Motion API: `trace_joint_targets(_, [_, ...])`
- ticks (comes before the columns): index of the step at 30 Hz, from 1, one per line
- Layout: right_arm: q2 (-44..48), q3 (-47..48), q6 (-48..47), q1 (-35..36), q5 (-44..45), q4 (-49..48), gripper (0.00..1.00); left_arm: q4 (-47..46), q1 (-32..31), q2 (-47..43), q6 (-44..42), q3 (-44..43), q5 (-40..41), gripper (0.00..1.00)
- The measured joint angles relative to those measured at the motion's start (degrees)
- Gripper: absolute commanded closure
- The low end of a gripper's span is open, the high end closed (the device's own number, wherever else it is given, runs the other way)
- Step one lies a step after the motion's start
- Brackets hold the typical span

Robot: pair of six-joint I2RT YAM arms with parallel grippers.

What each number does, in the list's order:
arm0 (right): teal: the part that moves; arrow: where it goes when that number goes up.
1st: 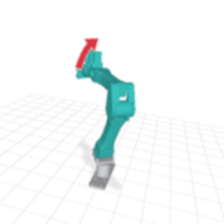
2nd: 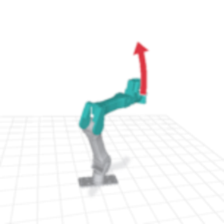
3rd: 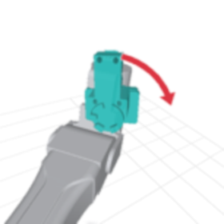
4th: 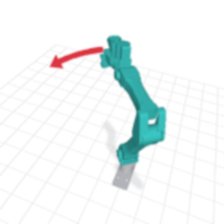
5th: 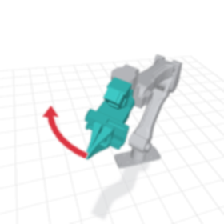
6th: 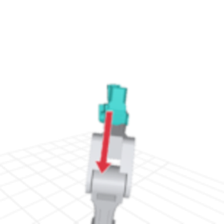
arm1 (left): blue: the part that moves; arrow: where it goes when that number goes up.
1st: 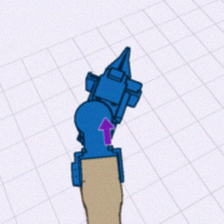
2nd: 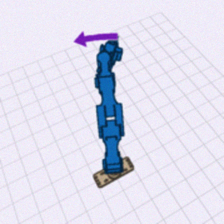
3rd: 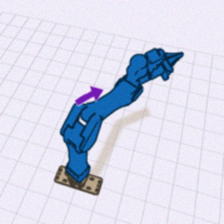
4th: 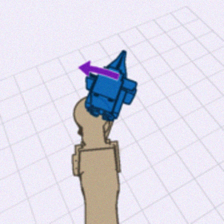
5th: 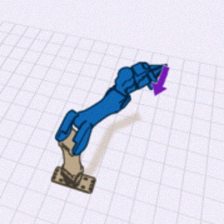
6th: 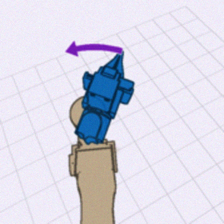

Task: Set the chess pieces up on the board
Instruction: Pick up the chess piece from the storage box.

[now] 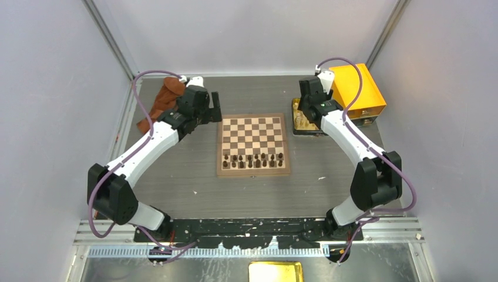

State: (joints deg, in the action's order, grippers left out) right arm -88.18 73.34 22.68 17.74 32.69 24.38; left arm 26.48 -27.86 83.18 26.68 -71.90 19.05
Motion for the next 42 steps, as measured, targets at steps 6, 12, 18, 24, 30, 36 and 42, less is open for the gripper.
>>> trace_joint_targets(6, [-4.74,0.17,0.79,-1.84,-3.69,1.60,0.52,0.00,0.00,0.94,0.17,0.00,0.00,0.00])
trace_joint_targets(12, [-8.00,0.20,1.97,-3.08,-7.61,1.60,0.52,-0.04,0.00,1.44,0.44,0.00,-0.02,0.00])
trace_joint_targets(18, [-9.09,0.28,3.21,-3.69,-10.71,0.87,0.55,-0.07,0.00,1.46,1.25,0.00,-0.09,0.00])
trace_joint_targets(24, [-11.80,1.07,4.13,-3.74,-12.59,0.46,0.58,-0.09,0.00,1.73,1.57,0.00,-0.17,0.00])
trace_joint_targets(30, [-14.01,1.55,4.83,-4.00,-13.99,0.09,0.58,-0.11,0.00,1.73,1.66,0.00,-0.17,0.00])
trace_joint_targets(36, [-14.51,1.84,4.96,-4.11,-14.75,-0.09,0.58,-0.15,0.00,1.73,1.79,0.00,-0.20,0.00])
trace_joint_targets(42, [-14.84,2.56,4.98,-4.39,-15.61,-0.44,0.61,-0.50,0.00,1.97,2.01,0.00,-0.20,0.00])
